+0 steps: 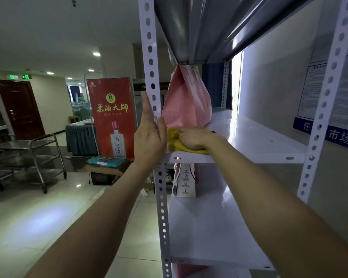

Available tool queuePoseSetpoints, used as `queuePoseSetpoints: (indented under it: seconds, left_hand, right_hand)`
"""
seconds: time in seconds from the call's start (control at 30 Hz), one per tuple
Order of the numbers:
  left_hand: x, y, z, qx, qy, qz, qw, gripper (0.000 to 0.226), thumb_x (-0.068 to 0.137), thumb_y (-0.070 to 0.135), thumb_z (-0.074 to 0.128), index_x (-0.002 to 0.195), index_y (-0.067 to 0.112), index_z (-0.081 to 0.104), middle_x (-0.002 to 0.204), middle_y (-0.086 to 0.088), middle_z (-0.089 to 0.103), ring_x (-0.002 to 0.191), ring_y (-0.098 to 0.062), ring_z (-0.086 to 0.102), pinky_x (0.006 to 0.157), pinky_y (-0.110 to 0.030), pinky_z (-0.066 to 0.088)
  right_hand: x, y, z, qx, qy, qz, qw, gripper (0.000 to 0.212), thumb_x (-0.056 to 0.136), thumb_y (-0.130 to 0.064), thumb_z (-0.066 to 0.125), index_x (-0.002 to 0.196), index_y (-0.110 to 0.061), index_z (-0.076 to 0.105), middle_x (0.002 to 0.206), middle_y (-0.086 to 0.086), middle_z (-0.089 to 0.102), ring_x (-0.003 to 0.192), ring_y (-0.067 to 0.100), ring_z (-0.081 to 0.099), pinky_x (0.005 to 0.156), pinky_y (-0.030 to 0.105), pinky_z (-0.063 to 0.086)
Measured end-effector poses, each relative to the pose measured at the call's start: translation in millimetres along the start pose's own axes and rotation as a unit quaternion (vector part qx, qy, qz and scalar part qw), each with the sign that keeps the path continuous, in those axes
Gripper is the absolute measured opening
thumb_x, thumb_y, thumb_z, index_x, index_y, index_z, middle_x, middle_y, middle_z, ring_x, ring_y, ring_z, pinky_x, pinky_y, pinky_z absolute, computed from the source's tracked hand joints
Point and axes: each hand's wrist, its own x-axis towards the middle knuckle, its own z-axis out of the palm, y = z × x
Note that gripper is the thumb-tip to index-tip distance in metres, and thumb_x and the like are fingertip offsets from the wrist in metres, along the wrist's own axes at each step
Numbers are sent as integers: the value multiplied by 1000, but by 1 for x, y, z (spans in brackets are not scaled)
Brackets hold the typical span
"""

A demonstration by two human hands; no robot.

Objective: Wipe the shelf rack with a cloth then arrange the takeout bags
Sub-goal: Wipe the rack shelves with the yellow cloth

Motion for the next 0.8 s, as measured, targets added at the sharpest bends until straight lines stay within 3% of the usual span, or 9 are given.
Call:
queuePoseSetpoints:
  seconds: [0.1, 0.23, 0.33, 0.43, 0.5, 0.57, 0.63, 0.7, 0.8]
  left_hand:
    - [-1, 4, -1, 17, -1, -5, 1000, 71, 115, 55, 25, 174, 30, -6, 157, -21, 54, 72, 5, 58, 56, -10, 42]
    - [0, 3, -2, 28, 10, 15, 999, 70, 116, 53, 29, 174, 32, -4, 177, 2, 28, 79, 4, 61, 58, -6, 41]
    - [1, 3, -6, 25, 7, 11, 1000, 71, 115, 57, 26, 175, 33, -3, 176, 4, 32, 79, 7, 61, 61, -3, 41]
    - [1, 7, -5, 37, 21, -4, 999, 70, 116, 52, 30, 175, 31, -1, 156, 19, 43, 74, 10, 59, 56, -5, 34]
    - [0, 7, -5, 44, 30, -14, 998, 69, 117, 47, 33, 175, 28, 1, 143, 12, 47, 70, 8, 57, 57, -6, 31]
    - [0, 7, -6, 51, 37, -20, 998, 69, 117, 45, 34, 175, 26, 2, 116, 0, 64, 66, 3, 57, 57, -8, 32]
    - [0, 8, -8, 61, 37, -23, 997, 70, 117, 48, 32, 175, 25, 2, 93, 2, 66, 63, 2, 55, 56, -8, 33]
    - [-1, 11, -9, 68, 43, -26, 996, 71, 116, 52, 28, 175, 22, 3, 88, 8, 64, 61, 3, 53, 56, -8, 34]
    - [-2, 14, -8, 57, 43, -19, 997, 71, 114, 53, 26, 175, 24, 3, 98, 4, 69, 64, 1, 55, 58, -8, 35]
  right_hand:
    - [-7, -8, 2, -1, 6, -9, 1000, 58, 100, -52, 41, 154, -32, 51, 161, 8, 50, 138, 34, 51, 110, 49, 43]
    - [-31, 7, 3, 5, 12, -53, 999, 56, 110, -41, 36, 165, -44, 30, 172, 1, 34, 152, 33, 40, 121, 50, 34]
    - [-41, 33, -4, 13, 4, -29, 999, 55, 112, -37, 36, 166, -43, 29, 171, 2, 37, 152, 30, 40, 123, 43, 33]
    - [-34, 49, -10, 17, -4, 19, 1000, 52, 111, -39, 34, 163, -39, 39, 167, 4, 44, 147, 28, 46, 122, 43, 36]
    - [-27, 40, -10, 15, -5, 35, 999, 57, 106, -53, 33, 162, -42, 40, 166, 4, 44, 146, 31, 46, 120, 45, 36]
    - [-18, 19, -9, 16, -9, 31, 999, 67, 99, -66, 31, 162, -43, 37, 169, 6, 39, 147, 34, 43, 119, 47, 35]
    - [-10, -3, -5, 20, -18, 19, 999, 70, 96, -62, 36, 161, -37, 39, 172, 7, 33, 150, 36, 40, 118, 49, 34]
    - [-4, -18, 0, 18, -17, 15, 1000, 63, 99, -50, 38, 159, -30, 45, 171, 11, 35, 148, 37, 42, 115, 49, 37]
    - [-8, -19, 4, 20, -6, 16, 1000, 57, 107, -40, 37, 163, -29, 39, 170, 10, 36, 150, 35, 41, 117, 49, 36]
